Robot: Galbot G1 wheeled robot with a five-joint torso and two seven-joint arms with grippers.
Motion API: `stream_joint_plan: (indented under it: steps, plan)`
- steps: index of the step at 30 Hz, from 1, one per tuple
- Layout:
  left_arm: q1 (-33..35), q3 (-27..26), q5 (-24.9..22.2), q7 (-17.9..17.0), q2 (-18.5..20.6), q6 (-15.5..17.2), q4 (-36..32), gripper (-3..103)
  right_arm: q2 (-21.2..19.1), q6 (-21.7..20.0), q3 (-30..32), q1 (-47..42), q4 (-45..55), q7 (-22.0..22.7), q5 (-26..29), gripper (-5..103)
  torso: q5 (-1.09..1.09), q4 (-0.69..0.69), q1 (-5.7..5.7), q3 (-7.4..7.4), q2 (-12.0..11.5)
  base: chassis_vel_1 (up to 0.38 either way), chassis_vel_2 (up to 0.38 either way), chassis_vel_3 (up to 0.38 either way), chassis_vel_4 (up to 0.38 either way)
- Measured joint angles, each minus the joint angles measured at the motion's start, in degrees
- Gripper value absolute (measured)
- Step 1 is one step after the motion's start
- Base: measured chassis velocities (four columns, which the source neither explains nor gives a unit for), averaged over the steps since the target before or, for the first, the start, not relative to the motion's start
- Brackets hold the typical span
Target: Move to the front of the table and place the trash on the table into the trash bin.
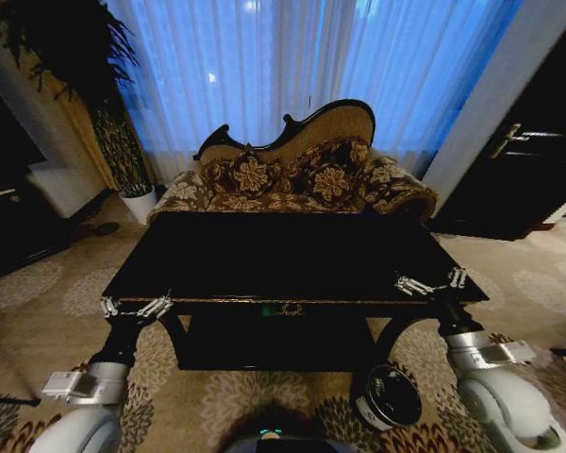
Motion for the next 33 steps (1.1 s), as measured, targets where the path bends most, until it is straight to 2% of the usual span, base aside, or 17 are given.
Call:
stream_joint_plan:
  steps: [33]
  plan:
    - [0.0, 0.0, 0.0, 0.0, 0.0, 0.0, 0.0, 100, 0.0, 0.0, 0.0, 0.0, 0.0, 0.0, 0.0, 100, 0.00, 0.00, 0.00, 0.00, 0.0, 0.130, -0.131, -0.122, 0.130]
